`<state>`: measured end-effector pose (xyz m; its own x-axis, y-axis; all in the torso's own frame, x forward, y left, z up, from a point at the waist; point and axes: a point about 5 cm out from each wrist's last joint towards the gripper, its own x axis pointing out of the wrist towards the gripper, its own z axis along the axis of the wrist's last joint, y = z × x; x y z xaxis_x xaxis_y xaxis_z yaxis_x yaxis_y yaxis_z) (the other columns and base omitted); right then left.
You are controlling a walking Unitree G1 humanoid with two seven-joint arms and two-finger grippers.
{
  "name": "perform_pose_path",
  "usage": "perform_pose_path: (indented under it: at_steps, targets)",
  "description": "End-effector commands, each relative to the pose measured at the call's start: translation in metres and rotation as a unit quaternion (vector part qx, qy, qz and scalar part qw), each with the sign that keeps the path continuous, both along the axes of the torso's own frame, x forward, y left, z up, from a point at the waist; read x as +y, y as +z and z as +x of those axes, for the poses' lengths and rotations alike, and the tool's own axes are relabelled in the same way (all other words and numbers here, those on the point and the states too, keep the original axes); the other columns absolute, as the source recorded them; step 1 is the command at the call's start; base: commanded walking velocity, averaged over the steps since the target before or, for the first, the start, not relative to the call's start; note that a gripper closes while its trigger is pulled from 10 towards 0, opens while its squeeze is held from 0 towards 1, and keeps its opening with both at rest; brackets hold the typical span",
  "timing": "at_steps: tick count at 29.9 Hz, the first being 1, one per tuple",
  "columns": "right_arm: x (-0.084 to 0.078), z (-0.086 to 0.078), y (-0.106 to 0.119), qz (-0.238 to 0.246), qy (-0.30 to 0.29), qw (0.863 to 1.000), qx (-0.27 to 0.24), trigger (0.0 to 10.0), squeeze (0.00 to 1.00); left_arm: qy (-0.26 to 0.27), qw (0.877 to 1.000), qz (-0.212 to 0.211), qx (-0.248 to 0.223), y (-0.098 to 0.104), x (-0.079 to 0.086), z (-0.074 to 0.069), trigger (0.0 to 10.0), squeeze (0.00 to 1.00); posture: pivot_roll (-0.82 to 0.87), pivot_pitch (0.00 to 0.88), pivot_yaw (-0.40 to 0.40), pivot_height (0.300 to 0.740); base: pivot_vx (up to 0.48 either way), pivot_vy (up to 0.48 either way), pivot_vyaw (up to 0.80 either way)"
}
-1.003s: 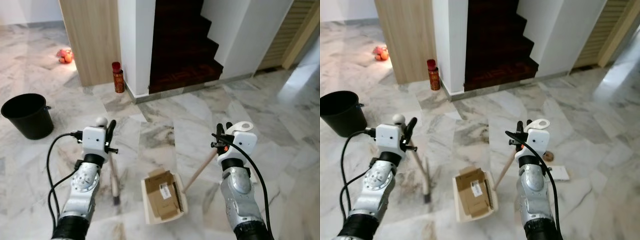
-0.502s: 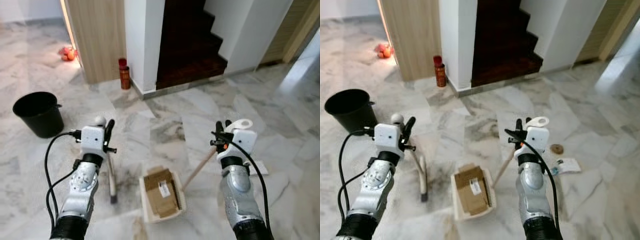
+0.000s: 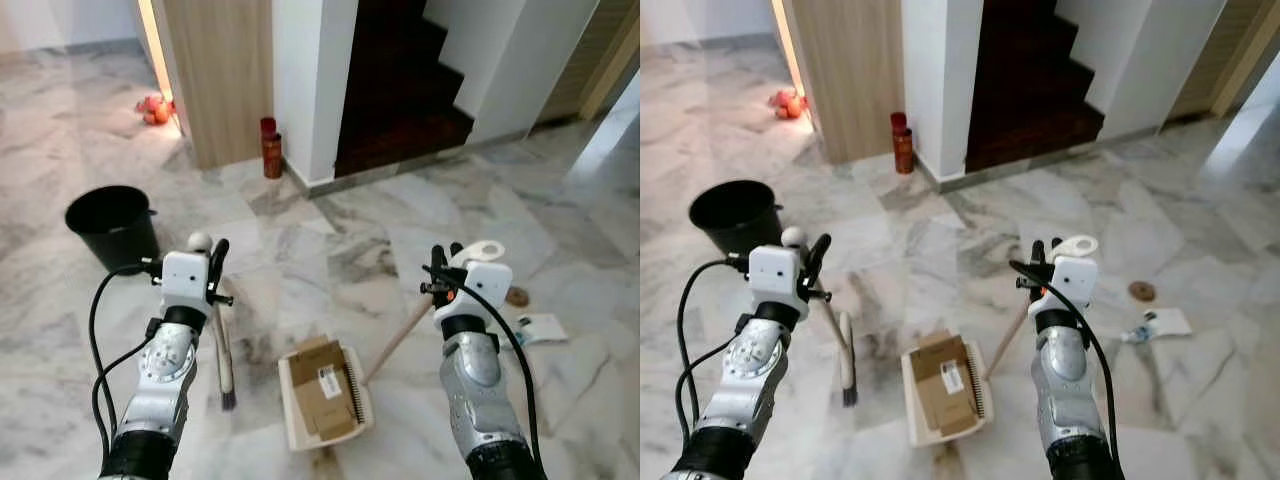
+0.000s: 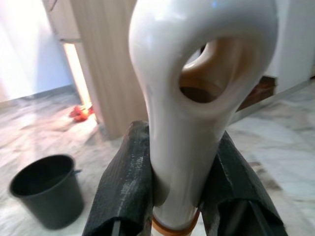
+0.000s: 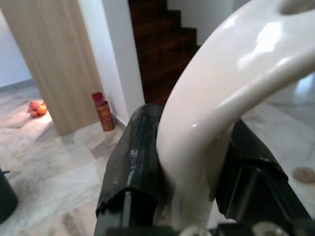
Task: Sweep floor
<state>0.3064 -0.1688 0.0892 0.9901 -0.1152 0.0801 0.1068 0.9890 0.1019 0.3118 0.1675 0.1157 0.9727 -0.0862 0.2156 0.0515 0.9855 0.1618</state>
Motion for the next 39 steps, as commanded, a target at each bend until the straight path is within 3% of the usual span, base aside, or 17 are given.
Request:
perform_pose_path:
  at_steps: [1, 26, 39]
  targets:
    - [0.0002, 0.0058, 0.0186, -0.006, 0.001, 0.999, -0.041, 10.0, 0.00, -0.010, 1.000, 0.002, -0.027, 0.0127, -0.0029, 0.0027, 10.0, 0.00, 0.02, 0.000, -0.040, 0.740, 0.000, 0.322, 0.00]
    - [0.0037, 0.0052, 0.0160, -0.004, 0.001, 0.999, -0.038, 10.0, 0.00, -0.018, 0.999, 0.011, -0.027, 0.0137, -0.0038, 0.0029, 10.0, 0.00, 0.05, 0.000, -0.031, 0.740, 0.000, 0.039, 0.00]
    - [0.0042, 0.0053, 0.0171, -0.007, 0.004, 0.999, -0.040, 10.0, 0.00, -0.014, 0.999, 0.011, -0.028, 0.0142, -0.0039, 0.0032, 10.0, 0.00, 0.05, 0.000, -0.036, 0.740, 0.000, 0.000, 0.74]
